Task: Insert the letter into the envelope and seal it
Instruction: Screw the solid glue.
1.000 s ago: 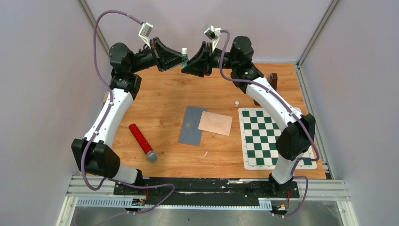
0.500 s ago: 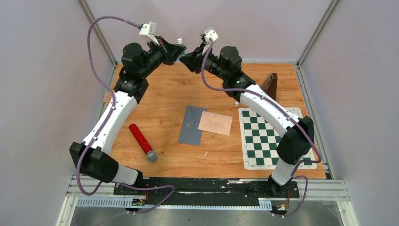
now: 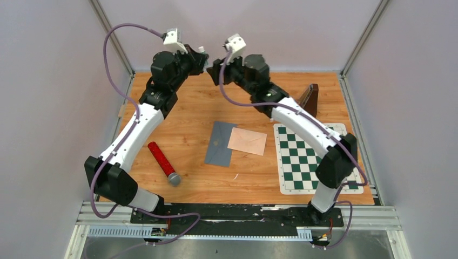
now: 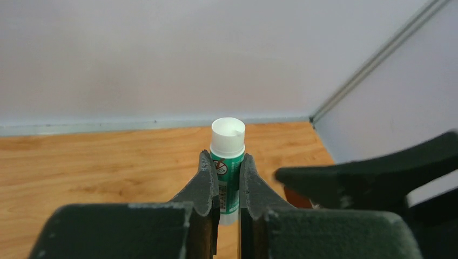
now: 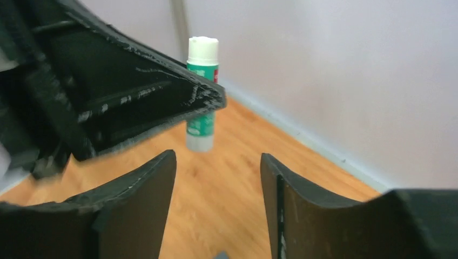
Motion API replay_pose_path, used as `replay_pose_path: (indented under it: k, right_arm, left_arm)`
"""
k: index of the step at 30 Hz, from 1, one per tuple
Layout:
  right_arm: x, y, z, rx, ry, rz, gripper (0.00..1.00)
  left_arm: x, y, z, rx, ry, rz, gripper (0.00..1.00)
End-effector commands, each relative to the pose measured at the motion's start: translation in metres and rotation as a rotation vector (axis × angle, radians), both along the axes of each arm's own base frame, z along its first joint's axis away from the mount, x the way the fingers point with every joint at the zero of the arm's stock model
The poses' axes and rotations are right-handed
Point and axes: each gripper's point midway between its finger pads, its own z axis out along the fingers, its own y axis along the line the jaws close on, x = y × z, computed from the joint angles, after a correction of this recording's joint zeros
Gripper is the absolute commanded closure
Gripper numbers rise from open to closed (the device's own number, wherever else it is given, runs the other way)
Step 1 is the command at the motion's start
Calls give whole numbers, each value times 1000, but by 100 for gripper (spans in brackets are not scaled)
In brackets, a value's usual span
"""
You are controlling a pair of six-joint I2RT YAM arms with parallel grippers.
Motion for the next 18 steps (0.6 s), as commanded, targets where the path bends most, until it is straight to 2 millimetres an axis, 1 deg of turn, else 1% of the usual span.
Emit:
replay_pose_path:
  k: [1, 2, 3, 4, 5, 6, 8, 11, 13, 15, 18]
  right_arm:
    - [-94, -37, 53, 138, 53, 607, 36]
    - [-107, -47, 43, 147, 118, 723, 34]
    - [-116, -50, 37, 147, 160, 791, 33]
    - [-122, -52, 32, 140, 194, 843, 32]
    - [-129, -52, 29, 128, 208, 888, 32]
    - [-134, -52, 25, 118, 214, 922, 32]
    - [-140, -51, 21, 106, 214, 972, 32]
    - [-135, -47, 19, 119, 225, 984, 37]
    - [-131, -42, 22, 128, 209, 989, 40]
    - [-129, -33, 28, 135, 190, 995, 41]
    - [-132, -21, 38, 140, 155, 1036, 44]
  left_arm:
    - [-28, -2, 21, 31, -163, -270, 100]
    - [-49, -16, 27, 22, -186, -410, 100]
    - [-58, -16, 37, 17, -228, -460, 100]
    - [-76, -26, 39, 6, -227, -574, 100]
    - [-85, -29, 46, 3, -253, -623, 100]
    - [-102, -35, 52, -2, -267, -711, 100]
    - [-119, -41, 58, -11, -271, -804, 100]
    - [-130, -46, 62, -18, -272, -858, 100]
    - [-134, -48, 64, -23, -270, -882, 100]
    - [-136, -51, 66, -26, -272, -890, 100]
    - [-135, -52, 70, -34, -272, -886, 100]
